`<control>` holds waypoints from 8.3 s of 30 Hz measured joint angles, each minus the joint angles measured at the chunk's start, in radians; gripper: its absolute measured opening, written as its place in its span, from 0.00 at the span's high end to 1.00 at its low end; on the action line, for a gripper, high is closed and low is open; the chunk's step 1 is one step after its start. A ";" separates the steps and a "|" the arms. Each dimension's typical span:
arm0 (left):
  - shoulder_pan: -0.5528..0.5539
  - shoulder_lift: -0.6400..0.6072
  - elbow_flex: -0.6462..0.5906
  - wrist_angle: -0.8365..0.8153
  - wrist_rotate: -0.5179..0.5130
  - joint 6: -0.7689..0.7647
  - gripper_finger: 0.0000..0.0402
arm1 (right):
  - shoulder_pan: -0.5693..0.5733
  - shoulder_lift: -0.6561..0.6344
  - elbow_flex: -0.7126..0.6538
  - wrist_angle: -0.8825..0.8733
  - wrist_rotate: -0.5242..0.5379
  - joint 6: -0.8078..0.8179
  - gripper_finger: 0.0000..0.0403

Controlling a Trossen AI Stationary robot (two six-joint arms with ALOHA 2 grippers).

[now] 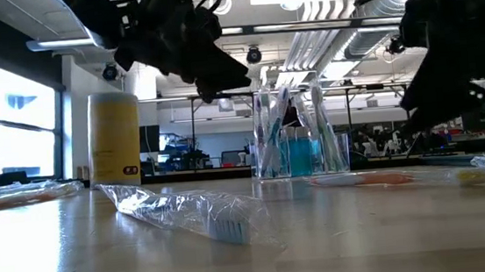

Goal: Pick & Place toothbrushing station
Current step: Put the blue toothbrush into the transparent organizer

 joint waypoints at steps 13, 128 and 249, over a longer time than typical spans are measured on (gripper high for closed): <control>-0.235 0.000 0.000 -0.141 -0.016 -0.061 0.65 | -0.188 -0.388 0.000 -0.505 -0.575 0.344 0.29; -0.341 0.150 -0.007 -0.114 -0.165 -0.010 0.65 | -0.638 -0.104 0.017 -0.494 -0.439 -0.106 0.97; -0.779 0.149 -0.007 0.169 -0.780 -0.421 0.65 | -1.238 0.423 -0.212 1.266 -0.721 -0.942 0.92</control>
